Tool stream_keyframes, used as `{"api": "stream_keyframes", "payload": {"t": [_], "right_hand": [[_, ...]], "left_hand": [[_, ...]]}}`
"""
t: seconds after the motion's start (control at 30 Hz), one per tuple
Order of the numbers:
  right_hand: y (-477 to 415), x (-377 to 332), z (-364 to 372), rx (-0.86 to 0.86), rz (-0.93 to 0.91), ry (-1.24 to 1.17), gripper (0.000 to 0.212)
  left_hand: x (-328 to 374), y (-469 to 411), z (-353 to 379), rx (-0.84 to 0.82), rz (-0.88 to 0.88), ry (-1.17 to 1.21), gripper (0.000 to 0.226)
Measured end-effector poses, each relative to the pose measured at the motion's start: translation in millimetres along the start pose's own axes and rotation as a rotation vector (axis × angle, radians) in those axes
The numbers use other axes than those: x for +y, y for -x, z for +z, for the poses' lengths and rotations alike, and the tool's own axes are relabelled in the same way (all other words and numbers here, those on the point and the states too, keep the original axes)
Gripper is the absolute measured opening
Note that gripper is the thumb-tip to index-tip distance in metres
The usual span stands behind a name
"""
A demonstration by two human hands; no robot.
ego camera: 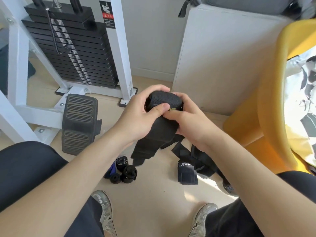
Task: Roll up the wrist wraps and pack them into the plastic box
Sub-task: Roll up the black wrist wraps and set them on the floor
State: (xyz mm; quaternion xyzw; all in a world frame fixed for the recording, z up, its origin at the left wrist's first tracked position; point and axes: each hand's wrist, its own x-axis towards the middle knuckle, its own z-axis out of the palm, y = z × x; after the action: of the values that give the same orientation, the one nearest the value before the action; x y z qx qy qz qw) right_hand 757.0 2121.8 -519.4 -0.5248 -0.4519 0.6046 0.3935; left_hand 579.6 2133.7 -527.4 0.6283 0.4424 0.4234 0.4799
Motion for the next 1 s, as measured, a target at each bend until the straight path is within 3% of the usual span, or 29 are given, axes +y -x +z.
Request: {"api": "stream_keyframes", "payload": {"t": [0.13,0.23,0.33,0.57,0.77,0.9,1.0], "right_hand": [[-14,-5,-4,-0.064,0.002,-0.241,0.041],[-23,-3,-6,0.014,-0.106,-0.173,0.024],[-29,-1,-4,0.073,-0.113,-0.128,0.023],[-28,5,8,0.098,-0.013,-0.293,0.035],[-37,-6,-3,0.027,0.008,-0.176,0.029],[-43,-1,-9,-0.074,-0.068,-0.118,0.027],[-44,10,-13,-0.100,-0.171,0.076,0.025]], "left_hand": [[0,-12,-6,-0.080,0.080,-0.059,0.037],[-1,-17,-3,-0.124,0.073,-0.033,0.028],[-3,-20,6,-0.073,0.002,0.105,0.036],[-7,-19,19,0.068,0.154,-0.092,0.025],[-14,-25,7,0.123,-0.014,-0.159,0.047],[-10,-29,10,0.150,-0.199,0.179,0.049],[-9,-35,7,0.052,-0.360,0.253,0.071]]}}
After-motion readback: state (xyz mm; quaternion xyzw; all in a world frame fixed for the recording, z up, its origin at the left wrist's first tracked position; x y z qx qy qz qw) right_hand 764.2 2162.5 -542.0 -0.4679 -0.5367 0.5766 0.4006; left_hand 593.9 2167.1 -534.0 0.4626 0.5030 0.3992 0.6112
